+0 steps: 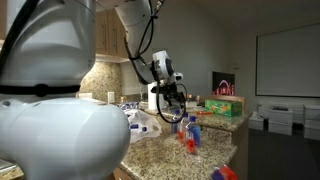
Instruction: Put the bottles in the plastic
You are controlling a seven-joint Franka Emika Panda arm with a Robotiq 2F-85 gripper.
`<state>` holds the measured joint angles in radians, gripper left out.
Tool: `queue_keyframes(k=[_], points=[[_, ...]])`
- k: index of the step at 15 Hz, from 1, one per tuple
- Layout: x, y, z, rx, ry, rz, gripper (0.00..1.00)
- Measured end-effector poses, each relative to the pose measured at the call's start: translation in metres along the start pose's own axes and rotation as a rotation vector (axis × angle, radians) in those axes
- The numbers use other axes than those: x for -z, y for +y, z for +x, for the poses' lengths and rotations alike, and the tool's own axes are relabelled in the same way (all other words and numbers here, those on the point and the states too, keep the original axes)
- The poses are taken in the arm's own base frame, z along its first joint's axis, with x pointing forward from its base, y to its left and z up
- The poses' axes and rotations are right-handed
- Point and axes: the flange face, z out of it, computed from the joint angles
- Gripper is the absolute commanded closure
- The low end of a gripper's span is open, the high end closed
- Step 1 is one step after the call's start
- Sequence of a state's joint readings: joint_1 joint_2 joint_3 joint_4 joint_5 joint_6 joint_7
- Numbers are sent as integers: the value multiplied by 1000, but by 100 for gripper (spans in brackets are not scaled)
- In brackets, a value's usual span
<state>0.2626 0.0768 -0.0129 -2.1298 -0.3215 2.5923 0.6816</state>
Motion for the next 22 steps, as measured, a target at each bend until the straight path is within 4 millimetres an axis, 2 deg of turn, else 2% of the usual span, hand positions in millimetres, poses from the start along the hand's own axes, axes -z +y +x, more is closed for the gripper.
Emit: queue_keyframes(k=[1, 2, 3, 10, 11, 12, 17, 18, 19, 20, 21, 22], points=[[2, -6, -1, 8, 0, 4, 0], [4, -10, -2, 14, -2, 7, 9], [4, -12, -3, 14, -7, 8, 27], [-4, -3, -3, -22, -46, -5, 74], [-6, -1, -2, -29, -50, -5, 78], [-7, 0, -1, -36, -53, -4, 80], [-10, -1, 10, -76, -64, 17, 70], [-11, -1, 12, -86, -69, 22, 75], [-12, -1, 13, -94, -74, 26, 91], [-12, -1, 15, -102, -77, 29, 90], [-12, 0, 16, -108, -82, 32, 52], [-12, 0, 16, -113, -85, 36, 56]])
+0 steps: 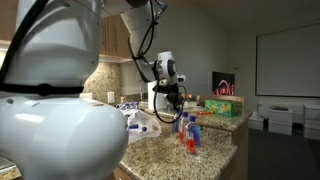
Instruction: Put the bottles in the plastic
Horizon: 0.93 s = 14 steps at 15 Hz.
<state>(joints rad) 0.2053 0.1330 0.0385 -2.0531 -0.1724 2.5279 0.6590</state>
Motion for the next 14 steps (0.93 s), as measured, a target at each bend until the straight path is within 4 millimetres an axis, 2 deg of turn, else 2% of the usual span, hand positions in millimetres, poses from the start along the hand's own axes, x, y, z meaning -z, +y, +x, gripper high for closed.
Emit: queue_keyframes(k=[2, 9, 11, 14], points=[[0, 2, 1, -9, -4, 3, 49], [-6, 6, 4, -25, -20, -3, 5], [-11, 5, 6, -31, -27, 1, 0], [-19, 2, 12, -35, -36, 7, 0]])
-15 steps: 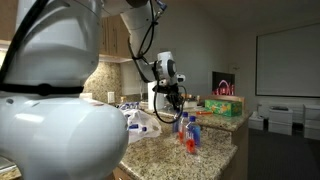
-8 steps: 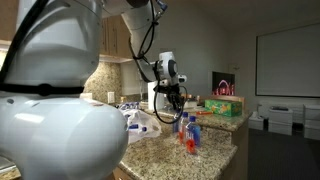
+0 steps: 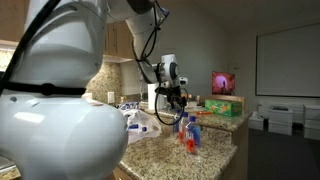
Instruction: Put the bottles in the plastic
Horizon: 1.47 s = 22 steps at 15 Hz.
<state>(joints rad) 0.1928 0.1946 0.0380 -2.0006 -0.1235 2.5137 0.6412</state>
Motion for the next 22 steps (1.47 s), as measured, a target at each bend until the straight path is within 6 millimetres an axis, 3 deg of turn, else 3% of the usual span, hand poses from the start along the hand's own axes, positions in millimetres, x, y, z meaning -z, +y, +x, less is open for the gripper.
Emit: queue_keyframes(k=[1, 2, 12, 17, 22], points=[[-3, -1, 3, 2, -2, 0, 25], [-5, -2, 5, 3, -3, -1, 26], [-14, -6, 17, -1, -40, -29, 90], [-7, -6, 20, -3, -44, -35, 88], [41, -8, 16, 23, -8, 32, 88]])
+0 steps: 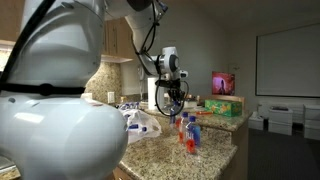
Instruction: Put the bottles in the plastic
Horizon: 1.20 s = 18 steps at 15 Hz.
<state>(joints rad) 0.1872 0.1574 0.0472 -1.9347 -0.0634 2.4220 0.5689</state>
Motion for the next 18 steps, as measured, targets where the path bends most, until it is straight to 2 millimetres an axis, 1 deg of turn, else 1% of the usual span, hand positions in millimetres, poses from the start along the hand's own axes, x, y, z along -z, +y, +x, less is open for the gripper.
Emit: queue_keyframes(k=[2, 4, 5, 8, 10, 11, 12, 17, 18], points=[[21, -3, -10, 39, -14, 67, 88], [32, -6, -22, 77, -47, 171, 88], [34, -6, -27, 90, -67, 224, 88], [27, -9, -36, 112, -136, 379, 88], [22, -7, -41, 122, -204, 482, 88], [16, -4, -45, 124, -243, 532, 88], [6, -1, -49, 126, -284, 572, 88], [-71, 19, -76, 108, -550, 681, 88], [-84, 20, -81, 112, -592, 706, 88]])
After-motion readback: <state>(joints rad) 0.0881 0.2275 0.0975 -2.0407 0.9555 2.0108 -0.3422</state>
